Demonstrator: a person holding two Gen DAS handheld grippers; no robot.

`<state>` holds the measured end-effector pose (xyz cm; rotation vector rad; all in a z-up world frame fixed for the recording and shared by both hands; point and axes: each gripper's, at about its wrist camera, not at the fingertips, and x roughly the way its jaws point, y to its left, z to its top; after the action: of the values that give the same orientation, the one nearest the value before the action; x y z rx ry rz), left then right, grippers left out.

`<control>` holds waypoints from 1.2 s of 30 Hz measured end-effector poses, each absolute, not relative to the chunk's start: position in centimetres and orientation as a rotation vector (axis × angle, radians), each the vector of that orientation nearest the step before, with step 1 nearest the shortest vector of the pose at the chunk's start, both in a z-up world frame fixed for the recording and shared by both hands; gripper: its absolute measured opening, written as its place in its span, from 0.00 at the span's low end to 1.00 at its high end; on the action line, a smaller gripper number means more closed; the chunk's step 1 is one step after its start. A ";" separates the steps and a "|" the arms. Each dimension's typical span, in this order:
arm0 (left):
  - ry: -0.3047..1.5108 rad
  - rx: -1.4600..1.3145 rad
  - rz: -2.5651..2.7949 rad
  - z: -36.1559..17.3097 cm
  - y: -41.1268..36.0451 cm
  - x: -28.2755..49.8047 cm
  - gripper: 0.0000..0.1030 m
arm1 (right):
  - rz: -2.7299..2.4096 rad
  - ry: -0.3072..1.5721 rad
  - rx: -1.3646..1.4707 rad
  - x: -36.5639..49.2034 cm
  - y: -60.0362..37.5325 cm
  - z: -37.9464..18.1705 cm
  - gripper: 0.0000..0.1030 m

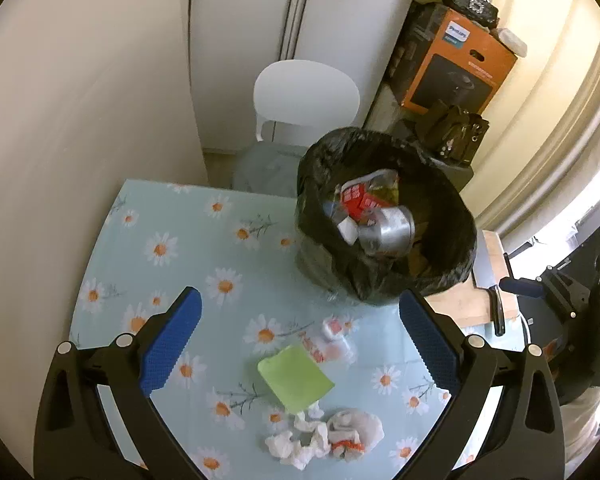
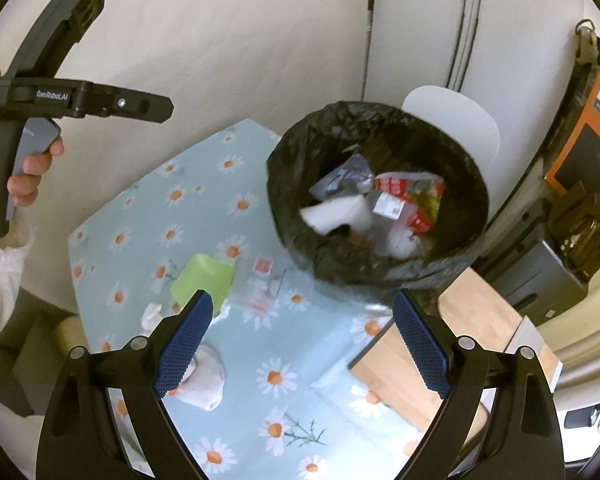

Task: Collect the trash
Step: 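Move both tools back from the bin over the table, then grasp the white tissue with left tool while right tool grasps the white mesh sock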

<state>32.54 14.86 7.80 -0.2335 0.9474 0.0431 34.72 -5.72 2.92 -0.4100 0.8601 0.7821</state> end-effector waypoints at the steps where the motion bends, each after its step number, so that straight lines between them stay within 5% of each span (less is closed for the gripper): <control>1: 0.950 -0.239 0.048 7.6 14.8 32.2 0.94 | 0.785 0.860 -0.414 34.5 -5.6 2.7 0.84; 36: 1.081 -0.280 0.160 -4.3 14.1 21.4 0.94 | 0.898 1.013 -0.462 26.6 -3.0 -7.6 0.85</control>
<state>21.43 14.07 -4.31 -0.2803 1.0813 0.1598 26.61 -2.95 -7.62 -0.4619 1.0126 0.8976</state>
